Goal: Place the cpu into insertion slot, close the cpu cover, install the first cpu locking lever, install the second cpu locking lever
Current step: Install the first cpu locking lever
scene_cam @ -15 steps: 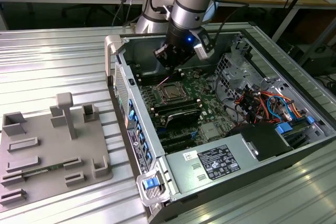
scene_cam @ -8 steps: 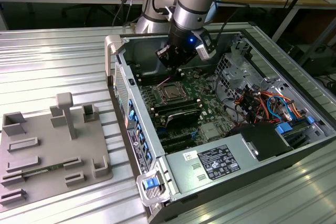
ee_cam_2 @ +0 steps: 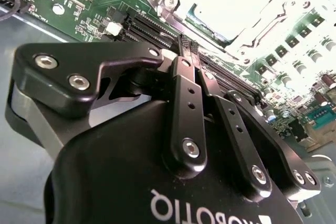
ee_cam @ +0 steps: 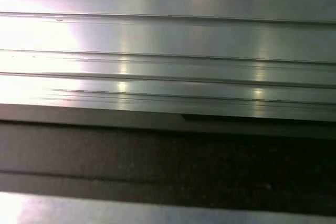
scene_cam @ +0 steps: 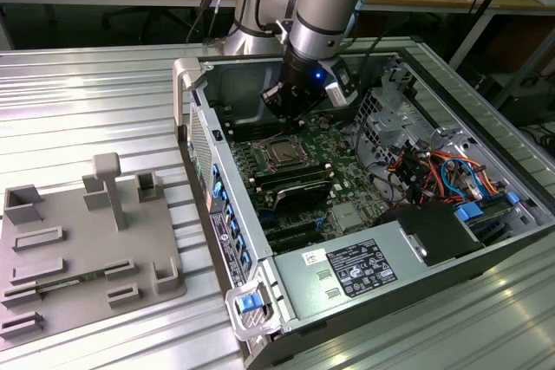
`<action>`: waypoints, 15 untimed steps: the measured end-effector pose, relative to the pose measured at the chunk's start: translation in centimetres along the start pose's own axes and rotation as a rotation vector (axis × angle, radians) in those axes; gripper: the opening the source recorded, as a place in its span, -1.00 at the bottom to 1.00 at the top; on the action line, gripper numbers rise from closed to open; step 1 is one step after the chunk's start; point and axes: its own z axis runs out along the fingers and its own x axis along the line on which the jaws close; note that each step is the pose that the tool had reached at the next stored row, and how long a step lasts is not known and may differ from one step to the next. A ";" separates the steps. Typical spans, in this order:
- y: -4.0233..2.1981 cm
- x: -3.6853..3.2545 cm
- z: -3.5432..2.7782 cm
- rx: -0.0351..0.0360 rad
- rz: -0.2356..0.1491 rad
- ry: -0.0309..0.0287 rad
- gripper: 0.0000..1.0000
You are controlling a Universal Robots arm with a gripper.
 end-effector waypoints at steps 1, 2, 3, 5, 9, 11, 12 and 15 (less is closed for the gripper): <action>-0.11 0.00 0.03 -0.0004 0.000 -0.0002 -0.79; -0.37 0.01 0.06 -0.0004 0.000 -0.0001 -0.79; -0.54 0.02 0.09 -0.0004 0.001 -0.0002 -0.79; -0.58 0.02 0.18 -0.0001 0.001 -0.0002 -0.79; -0.51 0.01 0.22 -0.0002 0.001 -0.0002 -0.79; -0.36 0.01 0.08 -0.0001 0.001 -0.0001 -0.79; -0.30 0.01 -0.14 -0.0002 0.001 -0.0002 -0.79; -0.22 0.02 -0.53 -0.0002 0.001 -0.0008 -0.79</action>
